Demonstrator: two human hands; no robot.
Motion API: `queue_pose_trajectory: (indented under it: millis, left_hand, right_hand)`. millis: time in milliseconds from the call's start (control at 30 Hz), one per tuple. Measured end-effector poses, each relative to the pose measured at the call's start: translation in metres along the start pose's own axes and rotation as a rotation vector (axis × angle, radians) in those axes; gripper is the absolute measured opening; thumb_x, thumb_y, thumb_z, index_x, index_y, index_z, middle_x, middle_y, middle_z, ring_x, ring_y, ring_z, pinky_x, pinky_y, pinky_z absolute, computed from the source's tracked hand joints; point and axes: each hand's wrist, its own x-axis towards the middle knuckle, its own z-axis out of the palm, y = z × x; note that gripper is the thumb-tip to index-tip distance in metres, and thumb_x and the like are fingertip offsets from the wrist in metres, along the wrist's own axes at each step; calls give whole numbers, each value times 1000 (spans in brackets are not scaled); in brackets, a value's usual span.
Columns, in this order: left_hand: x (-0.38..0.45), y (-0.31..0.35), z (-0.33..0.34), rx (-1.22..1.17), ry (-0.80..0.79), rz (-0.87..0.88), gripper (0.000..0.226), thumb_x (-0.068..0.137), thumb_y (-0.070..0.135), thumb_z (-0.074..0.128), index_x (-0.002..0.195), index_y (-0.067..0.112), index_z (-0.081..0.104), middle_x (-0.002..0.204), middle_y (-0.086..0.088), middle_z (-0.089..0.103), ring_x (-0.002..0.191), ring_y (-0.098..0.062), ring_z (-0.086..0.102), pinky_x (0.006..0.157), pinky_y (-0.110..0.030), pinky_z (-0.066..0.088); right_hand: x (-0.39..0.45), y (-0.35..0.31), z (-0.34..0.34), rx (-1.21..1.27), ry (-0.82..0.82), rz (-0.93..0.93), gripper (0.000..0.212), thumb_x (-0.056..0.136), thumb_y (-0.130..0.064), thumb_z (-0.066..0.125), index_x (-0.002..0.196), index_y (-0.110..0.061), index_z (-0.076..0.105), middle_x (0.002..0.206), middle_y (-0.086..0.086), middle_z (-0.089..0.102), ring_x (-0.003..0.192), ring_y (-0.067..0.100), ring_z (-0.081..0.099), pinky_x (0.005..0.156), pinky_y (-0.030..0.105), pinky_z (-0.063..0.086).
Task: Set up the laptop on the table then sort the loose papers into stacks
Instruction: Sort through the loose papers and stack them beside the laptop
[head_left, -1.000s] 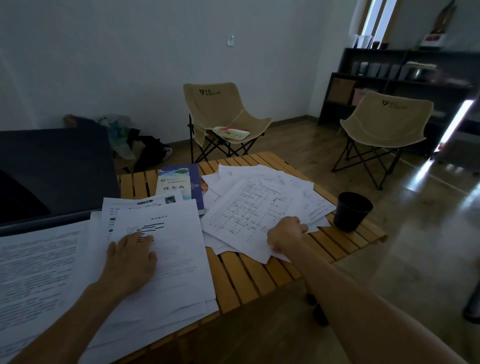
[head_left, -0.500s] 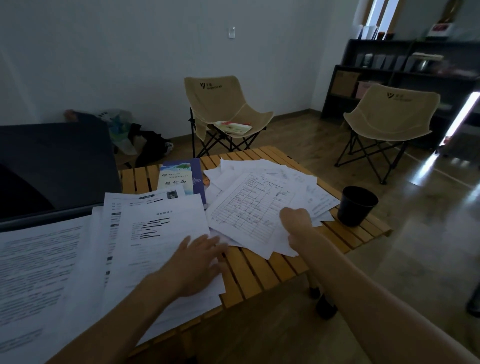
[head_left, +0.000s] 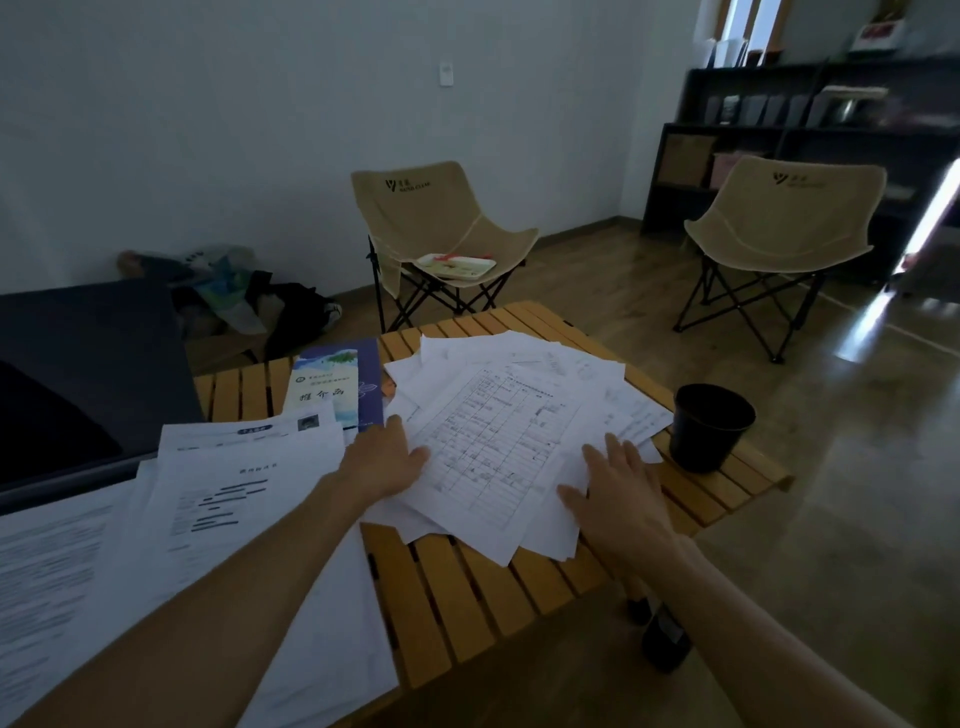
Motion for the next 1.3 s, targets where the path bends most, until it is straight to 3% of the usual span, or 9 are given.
queue_pose_trajectory:
  millis: [67, 267, 367, 500, 633, 700, 833, 1000, 1300]
  left_hand:
    - [10, 8, 6, 141, 21, -2, 52, 95, 54, 44, 128, 13, 46, 125, -11, 55, 112, -27, 54, 90, -35, 48]
    - [50, 41, -6, 157, 208, 62, 29, 95, 44, 48, 85, 20, 60, 84, 1, 56, 86, -21, 61, 74, -33, 52]
    - [103, 56, -2, 17, 105, 125, 24, 95, 41, 53, 104, 22, 63, 101, 0, 62, 98, -20, 60, 78, -31, 46]
    - [157, 78, 9, -243, 14, 38, 54, 97, 36, 54, 141, 6, 44, 141, -11, 49, 126, -27, 49, 101, -32, 40]
    - [185, 83, 19, -405, 81, -102, 36, 88, 26, 64, 112, -1, 63, 111, -13, 65, 104, -28, 62, 73, -28, 47]
    - [182, 84, 17, -472, 135, -98, 26, 87, 24, 66, 103, 4, 68, 99, -6, 66, 95, -23, 63, 73, -27, 46]
    - [160, 85, 11, -305, 379, 139, 13, 93, 19, 61, 98, 12, 71, 96, 0, 66, 87, -11, 57, 74, -24, 39]
    - [139, 86, 3, -154, 520, 369, 13, 94, 17, 57, 89, 15, 70, 89, 0, 67, 78, -13, 60, 67, -26, 48]
    - [73, 97, -62, -236, 791, 649, 19, 96, 6, 51, 80, 14, 45, 80, -1, 49, 65, -13, 44, 55, -21, 35]
  right_hand:
    - [14, 5, 7, -39, -28, -52, 72, 100, -58, 35, 158, -23, 10, 167, 6, -2, 154, 27, -6, 123, 48, 2]
    - [39, 5, 20, 25, -48, -30, 67, 101, -57, 27, 158, -26, 11, 167, 4, -1, 154, 27, -4, 125, 48, 3]
    - [38, 10, 23, -21, -25, -54, 66, 101, -59, 21, 158, -27, 8, 167, 4, 0, 154, 26, -2, 125, 46, 3]
    - [40, 11, 21, -65, -40, -62, 66, 101, -59, 15, 158, -27, 4, 167, 5, -4, 154, 26, -5, 124, 45, 0]
    - [46, 8, 23, -89, -17, -75, 67, 99, -57, 6, 158, -25, 2, 167, 7, -5, 154, 27, -7, 124, 46, 0]
    - [48, 10, 24, -85, -26, -74, 66, 101, -55, 13, 158, -24, 2, 167, 7, -6, 154, 27, -7, 124, 46, 0]
    - [45, 8, 25, -91, 2, -78, 66, 103, -54, 15, 159, -22, 3, 167, 10, -3, 154, 29, -3, 125, 47, 3]
    - [38, 1, 21, -75, 3, -67, 62, 105, -48, 19, 159, -19, 8, 167, 10, 0, 154, 30, -1, 125, 47, 5]
    - [36, 10, 9, 139, 143, -39, 77, 101, -60, 25, 158, -14, 3, 167, 10, 0, 154, 27, 1, 124, 43, 6]
